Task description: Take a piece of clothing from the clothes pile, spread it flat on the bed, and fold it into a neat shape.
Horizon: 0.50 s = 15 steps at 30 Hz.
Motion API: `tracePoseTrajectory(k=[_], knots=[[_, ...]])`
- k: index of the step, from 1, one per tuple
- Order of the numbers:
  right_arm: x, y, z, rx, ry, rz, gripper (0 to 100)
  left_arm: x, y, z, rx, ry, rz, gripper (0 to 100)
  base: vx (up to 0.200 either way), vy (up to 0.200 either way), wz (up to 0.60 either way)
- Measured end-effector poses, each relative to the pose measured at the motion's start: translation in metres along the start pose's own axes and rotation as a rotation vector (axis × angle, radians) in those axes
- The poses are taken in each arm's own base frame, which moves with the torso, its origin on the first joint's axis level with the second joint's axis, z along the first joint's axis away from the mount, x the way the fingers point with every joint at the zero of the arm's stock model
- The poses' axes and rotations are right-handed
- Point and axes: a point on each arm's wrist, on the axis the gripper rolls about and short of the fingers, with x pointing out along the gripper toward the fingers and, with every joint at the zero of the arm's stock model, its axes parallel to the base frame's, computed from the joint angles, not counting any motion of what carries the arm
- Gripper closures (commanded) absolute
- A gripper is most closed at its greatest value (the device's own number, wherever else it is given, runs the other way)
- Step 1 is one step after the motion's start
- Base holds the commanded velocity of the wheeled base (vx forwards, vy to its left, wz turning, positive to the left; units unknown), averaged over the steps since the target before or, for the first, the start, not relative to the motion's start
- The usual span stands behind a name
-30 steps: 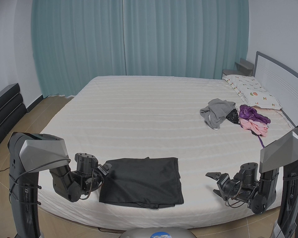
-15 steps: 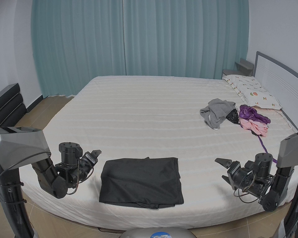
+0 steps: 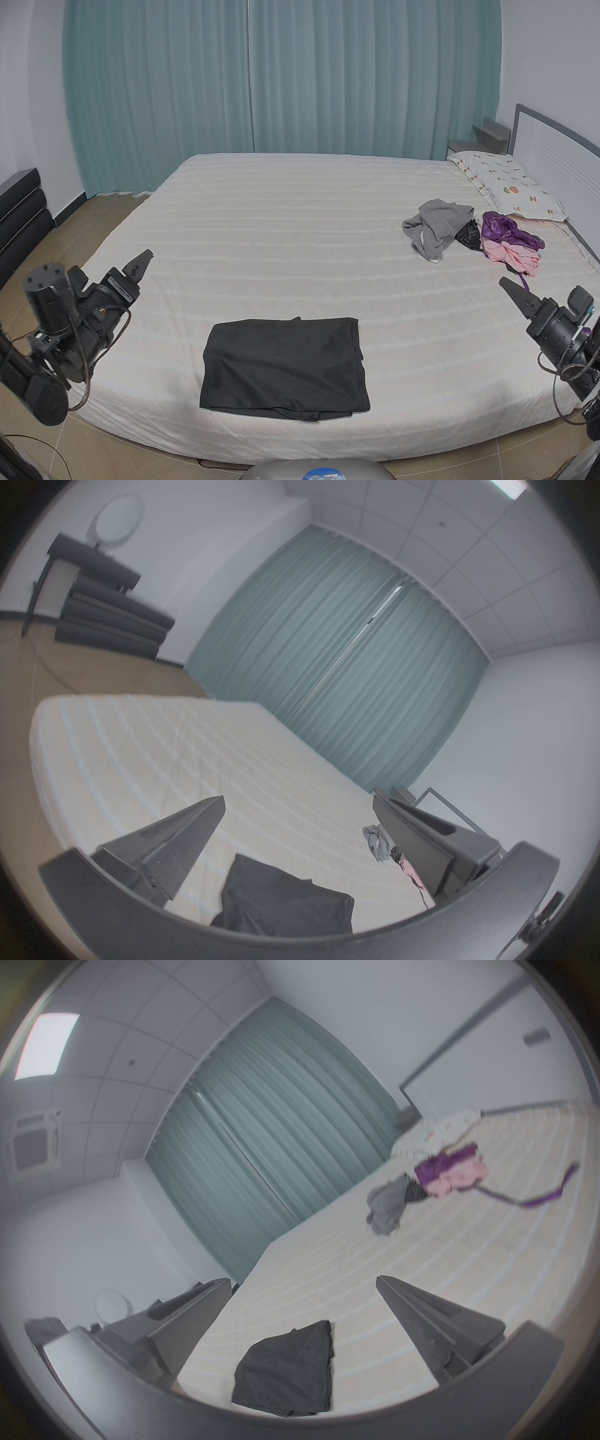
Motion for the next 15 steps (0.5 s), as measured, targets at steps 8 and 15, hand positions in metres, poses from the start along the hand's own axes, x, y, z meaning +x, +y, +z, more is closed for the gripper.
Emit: tracePoseTrajectory(k=[8,15], knots=[[-0.054,0.009,0.015,-0.226,-0.058,0.005,0,-0.054,-0.007,0.028,0.167,-0.137,-0.055,0,0.0,0.0,0.0],[-0.101,0.004,0.01,-0.354,-0.014,-0.013,0,-0.104,-0.006,0.042,0.324,-0.211,-0.036,0,0.0,0.0,0.0]])
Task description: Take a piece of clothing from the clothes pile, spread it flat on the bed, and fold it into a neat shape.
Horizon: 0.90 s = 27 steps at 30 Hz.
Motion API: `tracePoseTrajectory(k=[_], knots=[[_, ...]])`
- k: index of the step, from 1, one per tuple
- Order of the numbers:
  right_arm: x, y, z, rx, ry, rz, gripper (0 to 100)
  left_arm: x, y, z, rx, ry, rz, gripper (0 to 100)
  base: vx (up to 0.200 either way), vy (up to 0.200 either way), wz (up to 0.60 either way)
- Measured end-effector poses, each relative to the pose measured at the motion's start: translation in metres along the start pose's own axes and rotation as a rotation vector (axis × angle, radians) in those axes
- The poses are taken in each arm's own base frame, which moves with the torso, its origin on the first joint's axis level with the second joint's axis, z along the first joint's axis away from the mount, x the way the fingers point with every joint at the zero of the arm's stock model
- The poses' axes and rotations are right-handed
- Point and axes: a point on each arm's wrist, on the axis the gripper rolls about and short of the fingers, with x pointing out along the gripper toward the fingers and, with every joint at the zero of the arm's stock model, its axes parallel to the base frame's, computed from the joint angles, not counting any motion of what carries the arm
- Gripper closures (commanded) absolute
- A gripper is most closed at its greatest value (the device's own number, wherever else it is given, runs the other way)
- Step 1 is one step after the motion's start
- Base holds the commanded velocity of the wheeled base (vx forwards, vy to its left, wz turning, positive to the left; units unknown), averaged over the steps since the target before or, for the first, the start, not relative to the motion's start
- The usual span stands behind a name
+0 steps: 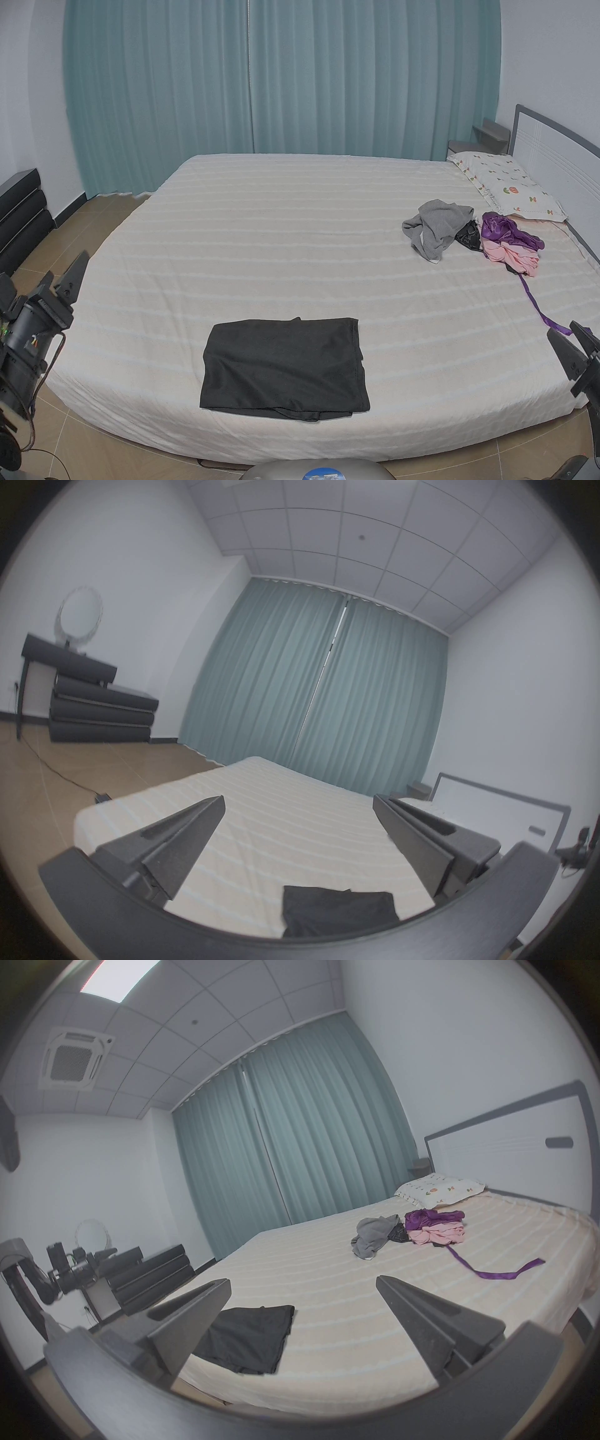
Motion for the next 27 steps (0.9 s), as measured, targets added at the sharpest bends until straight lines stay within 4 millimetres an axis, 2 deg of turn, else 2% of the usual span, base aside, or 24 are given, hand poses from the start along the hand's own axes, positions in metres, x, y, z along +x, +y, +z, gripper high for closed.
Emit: tracePoseTrajectory(k=[11,20,27], knots=[[-0.05,-0.004,-0.011,-0.175,-0.024,0.002,0,-0.078,0.016,0.014,0.198,0.079,0.059,0,0.0,0.0,0.0],[-0.087,-0.002,-0.019,-0.281,0.072,-0.05,0,-0.141,0.026,0.027,0.271,0.091,0.125,0,0.0,0.0,0.0],[-0.114,0.005,-0.014,-0.362,-0.068,-0.12,0,-0.183,0.03,0.028,0.284,-0.016,0.174,0,0.0,0.0,0.0]])
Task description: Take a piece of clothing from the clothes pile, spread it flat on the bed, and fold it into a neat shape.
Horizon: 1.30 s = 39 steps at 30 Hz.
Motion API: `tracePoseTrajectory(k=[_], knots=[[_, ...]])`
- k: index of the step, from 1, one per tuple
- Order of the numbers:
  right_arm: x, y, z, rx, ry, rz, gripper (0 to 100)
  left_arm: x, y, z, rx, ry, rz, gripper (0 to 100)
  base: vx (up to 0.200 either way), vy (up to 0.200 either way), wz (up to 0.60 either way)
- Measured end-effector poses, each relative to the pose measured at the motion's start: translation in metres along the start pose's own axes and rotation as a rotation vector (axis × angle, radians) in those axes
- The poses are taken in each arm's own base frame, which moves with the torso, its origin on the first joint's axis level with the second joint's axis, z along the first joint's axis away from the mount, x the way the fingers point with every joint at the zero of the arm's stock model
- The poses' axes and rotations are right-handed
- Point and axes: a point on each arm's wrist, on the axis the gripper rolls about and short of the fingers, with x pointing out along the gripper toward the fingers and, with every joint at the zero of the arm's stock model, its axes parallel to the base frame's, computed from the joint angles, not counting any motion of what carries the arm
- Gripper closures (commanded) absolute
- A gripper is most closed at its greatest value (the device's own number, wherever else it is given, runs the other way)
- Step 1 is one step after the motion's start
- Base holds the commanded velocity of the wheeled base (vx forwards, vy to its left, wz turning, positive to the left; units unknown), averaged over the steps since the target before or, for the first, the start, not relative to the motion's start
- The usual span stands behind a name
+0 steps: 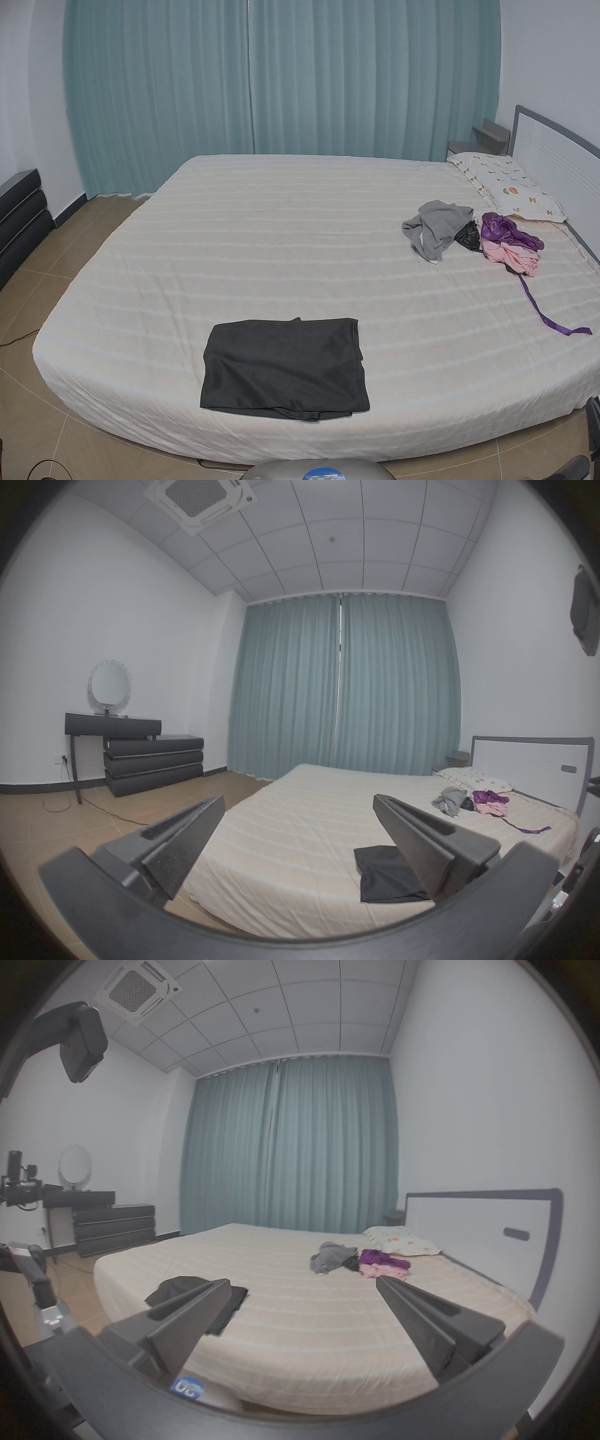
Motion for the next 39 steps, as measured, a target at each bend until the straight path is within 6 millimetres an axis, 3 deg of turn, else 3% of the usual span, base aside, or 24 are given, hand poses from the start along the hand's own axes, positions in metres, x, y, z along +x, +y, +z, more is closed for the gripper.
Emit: tracePoseTrajectory(k=[9,18,25,32,39], knots=[[-0.003,0.0,0.006,-0.032,-0.178,-0.081,0,-0.02,0.003,-0.003,-0.008,-0.109,0.023,0,0.0,0.0,0.0],[0.01,-0.001,-0.007,-0.072,-0.376,-0.117,0,-0.011,0.0,-0.012,-0.023,-0.228,-0.044,0,0.0,0.0,0.0],[0.019,0.0,-0.033,-0.07,-0.195,-0.105,0,0.005,-0.003,-0.042,0.036,-0.224,-0.119,0,0.0,0.0,0.0],[0.022,0.001,-0.05,-0.011,-0.057,-0.093,0,0.014,-0.003,-0.08,0.085,-0.014,-0.157,0,0.0,0.0,0.0],[0.022,0.001,-0.058,0.059,0.023,-0.106,0,0.014,-0.004,-0.09,0.069,0.075,-0.197,0,0.0,0.0,0.0]])
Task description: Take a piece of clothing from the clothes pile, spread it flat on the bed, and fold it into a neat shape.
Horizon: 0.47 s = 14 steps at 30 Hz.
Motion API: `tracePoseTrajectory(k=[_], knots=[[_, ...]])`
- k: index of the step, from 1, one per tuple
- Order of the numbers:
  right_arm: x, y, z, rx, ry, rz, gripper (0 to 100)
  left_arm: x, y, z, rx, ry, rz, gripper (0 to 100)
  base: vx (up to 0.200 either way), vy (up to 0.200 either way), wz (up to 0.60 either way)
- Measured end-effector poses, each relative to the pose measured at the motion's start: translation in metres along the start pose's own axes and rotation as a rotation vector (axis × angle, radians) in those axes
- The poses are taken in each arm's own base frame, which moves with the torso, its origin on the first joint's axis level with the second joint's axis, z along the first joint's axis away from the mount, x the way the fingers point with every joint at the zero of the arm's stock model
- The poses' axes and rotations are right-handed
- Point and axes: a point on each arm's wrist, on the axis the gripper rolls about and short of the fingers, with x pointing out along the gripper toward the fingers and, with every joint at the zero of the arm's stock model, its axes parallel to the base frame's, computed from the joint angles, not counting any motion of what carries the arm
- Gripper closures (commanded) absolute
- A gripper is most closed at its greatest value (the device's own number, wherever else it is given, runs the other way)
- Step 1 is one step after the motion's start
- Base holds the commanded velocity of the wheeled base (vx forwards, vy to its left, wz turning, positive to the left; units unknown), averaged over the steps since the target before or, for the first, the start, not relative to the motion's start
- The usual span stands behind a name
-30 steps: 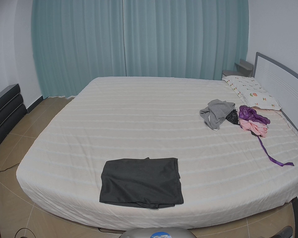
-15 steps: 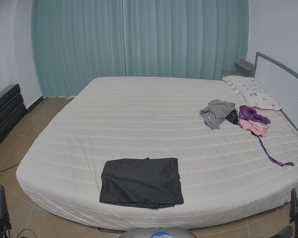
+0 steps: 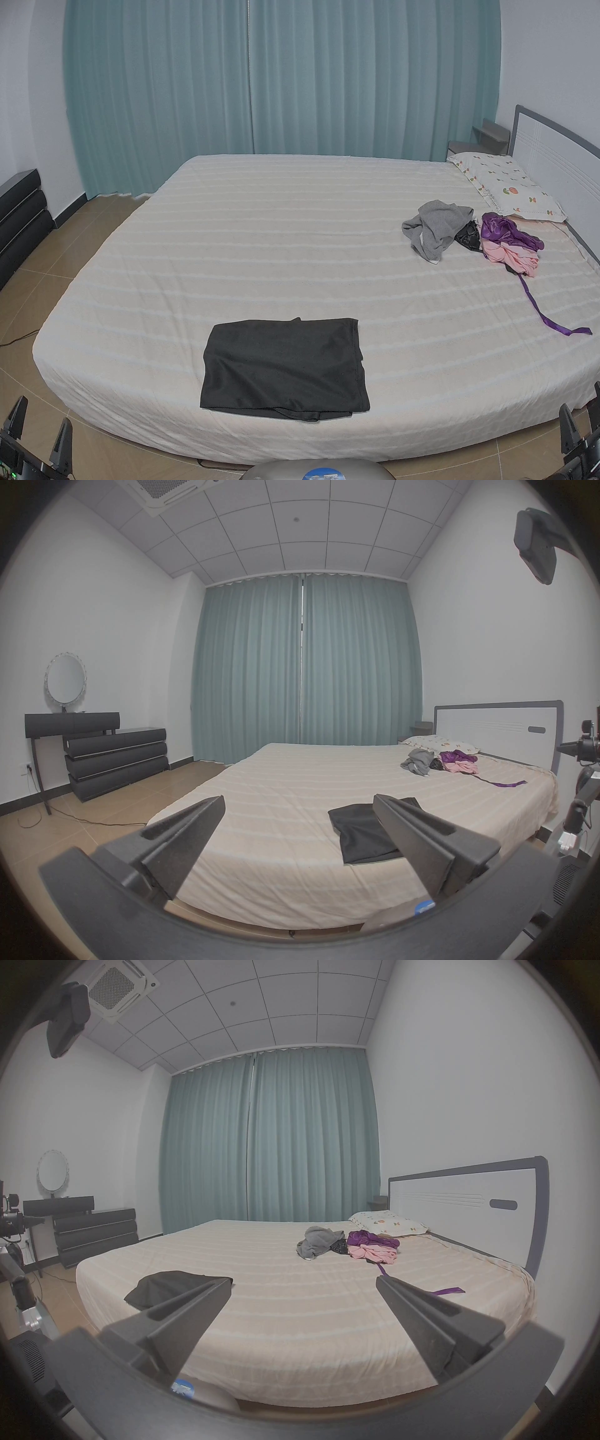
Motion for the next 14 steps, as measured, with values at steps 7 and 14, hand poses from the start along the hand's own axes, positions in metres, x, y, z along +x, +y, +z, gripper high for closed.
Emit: tracePoseTrajectory(k=[7,14], knots=[[0.0,0.0005,0.0014,0.001,-0.013,0.025,0,0.0001,-0.0005,-0.001,0.003,0.01,-0.022,0,0.0,0.0,0.0],[0.0,0.0006,0.0017,0.0,-0.014,0.03,0,0.0001,-0.0003,-0.001,-0.001,0.011,-0.012,0,0.0,0.0,0.0]])
